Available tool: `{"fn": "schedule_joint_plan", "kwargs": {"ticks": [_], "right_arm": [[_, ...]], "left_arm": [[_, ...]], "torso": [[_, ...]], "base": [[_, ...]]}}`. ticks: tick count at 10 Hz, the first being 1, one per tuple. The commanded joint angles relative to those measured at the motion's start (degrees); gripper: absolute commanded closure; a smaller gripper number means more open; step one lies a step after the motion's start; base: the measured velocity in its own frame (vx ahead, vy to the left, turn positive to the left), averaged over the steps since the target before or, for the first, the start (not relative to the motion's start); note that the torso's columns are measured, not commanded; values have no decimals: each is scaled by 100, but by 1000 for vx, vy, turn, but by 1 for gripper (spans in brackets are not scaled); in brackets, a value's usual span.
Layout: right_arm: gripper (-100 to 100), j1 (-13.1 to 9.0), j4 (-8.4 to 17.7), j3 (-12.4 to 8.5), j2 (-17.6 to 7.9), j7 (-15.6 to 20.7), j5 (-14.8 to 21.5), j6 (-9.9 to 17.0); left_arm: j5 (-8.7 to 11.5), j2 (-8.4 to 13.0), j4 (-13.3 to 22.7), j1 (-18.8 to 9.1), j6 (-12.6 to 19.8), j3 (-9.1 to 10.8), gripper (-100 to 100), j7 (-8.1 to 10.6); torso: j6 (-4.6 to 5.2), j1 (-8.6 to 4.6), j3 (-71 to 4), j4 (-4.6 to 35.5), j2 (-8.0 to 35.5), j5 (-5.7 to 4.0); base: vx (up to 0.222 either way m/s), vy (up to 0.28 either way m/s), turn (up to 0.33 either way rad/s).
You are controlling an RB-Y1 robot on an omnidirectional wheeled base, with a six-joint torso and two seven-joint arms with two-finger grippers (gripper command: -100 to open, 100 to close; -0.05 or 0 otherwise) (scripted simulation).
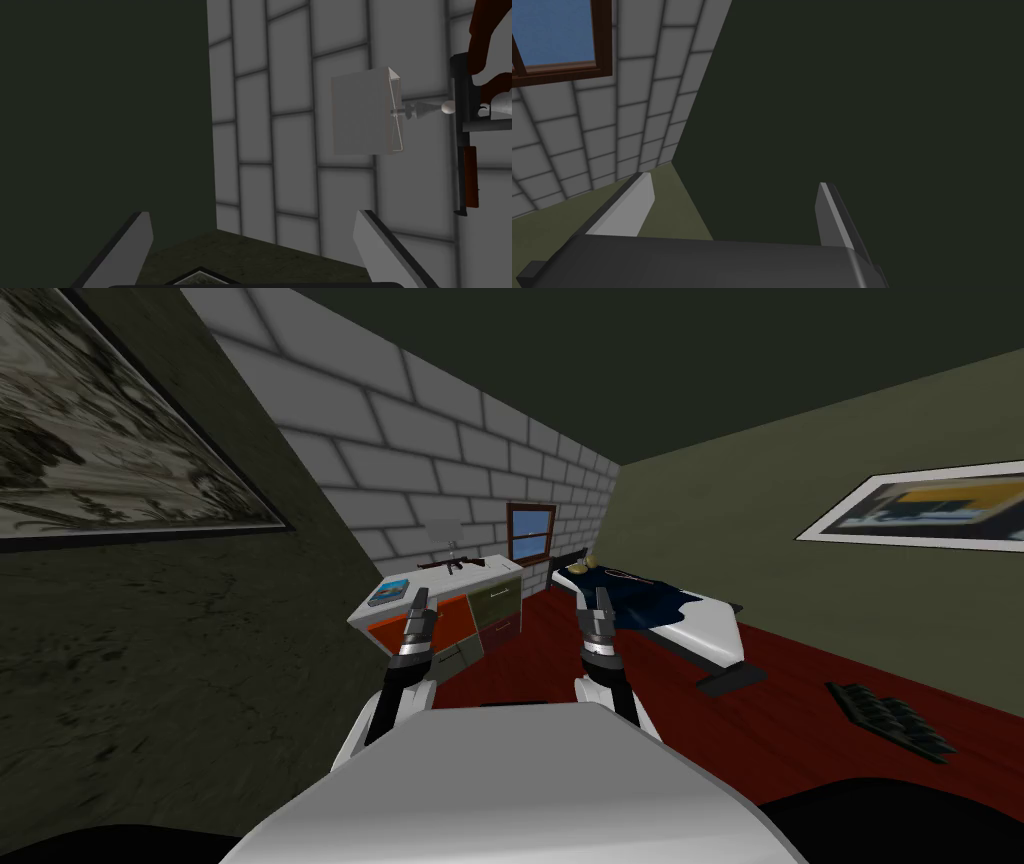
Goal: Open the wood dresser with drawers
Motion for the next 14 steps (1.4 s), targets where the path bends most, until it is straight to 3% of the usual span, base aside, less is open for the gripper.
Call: {"fn": "schedule_joint_plan", "kwargs": {"ticks": [1, 9, 10, 11, 14], "right_arm": [[0, 0, 0, 0, 0, 0, 0, 0], [0, 0, -2, 0, 0, 0, 0, -1], [0, 0, -2, 0, 0, 0, 0, -1], [0, 1, 0, 0, 0, 0, 0, 0], [0, 3, 1, 1, 1, 0, 0, 0]], "left_arm": [[0, 0, 0, 0, 0, 0, 0, 0], [0, 0, -2, 0, -1, 0, 0, 0], [24, 223, 93, -25, 7, 33, -100, 5], [38, 307, 151, -40, 12, 53, -100, 8], [136, 567, 531, -139, 43, 189, -100, 28]], "torso": [[0, 0, -467, 235, 232, 0], [0, 0, -7073, 3537, 3539, 0], [0, 0, -7919, 3960, 3962, 0], [0, -7, -8320, 4146, 4142, -1], [0, -15, -8471, 4220, 4203, -5]], "base": [[0, 0, 0], [0, 0, 0], [49, -27, 31], [87, -51, 44], [152, -115, 65]]}}
